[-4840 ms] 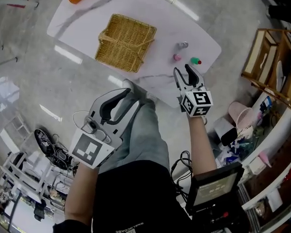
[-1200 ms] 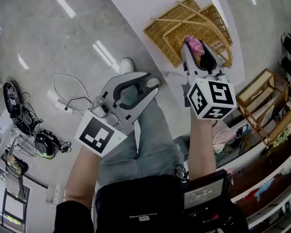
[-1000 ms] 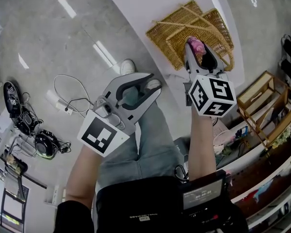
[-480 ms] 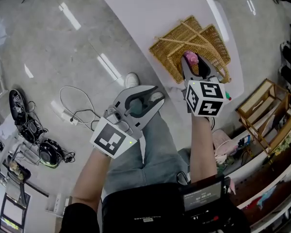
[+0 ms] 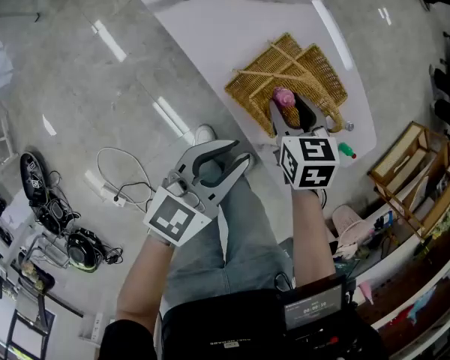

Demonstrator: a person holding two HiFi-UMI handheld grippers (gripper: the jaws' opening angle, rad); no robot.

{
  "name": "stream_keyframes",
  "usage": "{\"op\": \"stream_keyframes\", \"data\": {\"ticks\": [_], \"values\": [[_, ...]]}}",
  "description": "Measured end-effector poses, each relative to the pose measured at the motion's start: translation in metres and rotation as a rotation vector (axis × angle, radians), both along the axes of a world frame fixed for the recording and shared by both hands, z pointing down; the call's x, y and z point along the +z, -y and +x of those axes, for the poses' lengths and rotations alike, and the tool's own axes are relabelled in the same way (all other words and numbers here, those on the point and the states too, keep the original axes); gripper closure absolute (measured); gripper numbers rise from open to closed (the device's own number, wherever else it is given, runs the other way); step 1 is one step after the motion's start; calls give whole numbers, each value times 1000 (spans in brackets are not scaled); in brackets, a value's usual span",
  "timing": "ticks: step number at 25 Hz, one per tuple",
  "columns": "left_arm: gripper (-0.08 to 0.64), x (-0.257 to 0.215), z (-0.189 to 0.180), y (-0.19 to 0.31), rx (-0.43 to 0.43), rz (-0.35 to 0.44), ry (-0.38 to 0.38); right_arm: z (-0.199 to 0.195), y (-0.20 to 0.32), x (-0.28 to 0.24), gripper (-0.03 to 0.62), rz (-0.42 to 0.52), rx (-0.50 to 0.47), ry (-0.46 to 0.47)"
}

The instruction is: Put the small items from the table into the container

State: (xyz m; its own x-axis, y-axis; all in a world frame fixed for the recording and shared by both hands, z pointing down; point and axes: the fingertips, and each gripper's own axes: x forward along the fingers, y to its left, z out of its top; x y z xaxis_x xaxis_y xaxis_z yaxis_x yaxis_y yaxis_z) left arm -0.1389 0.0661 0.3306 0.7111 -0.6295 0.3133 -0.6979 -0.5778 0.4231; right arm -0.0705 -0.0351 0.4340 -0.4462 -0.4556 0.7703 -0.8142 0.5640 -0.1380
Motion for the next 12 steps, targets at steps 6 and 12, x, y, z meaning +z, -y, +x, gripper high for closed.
{"op": "stream_keyframes", "data": {"ticks": [6, 12], "values": [[456, 1, 13, -4, 9, -19, -6, 7, -12, -8, 400, 12, 13, 34], [456, 0, 30, -7, 52, -21, 2, 15, -30, -29, 400, 32, 30, 107]]}}
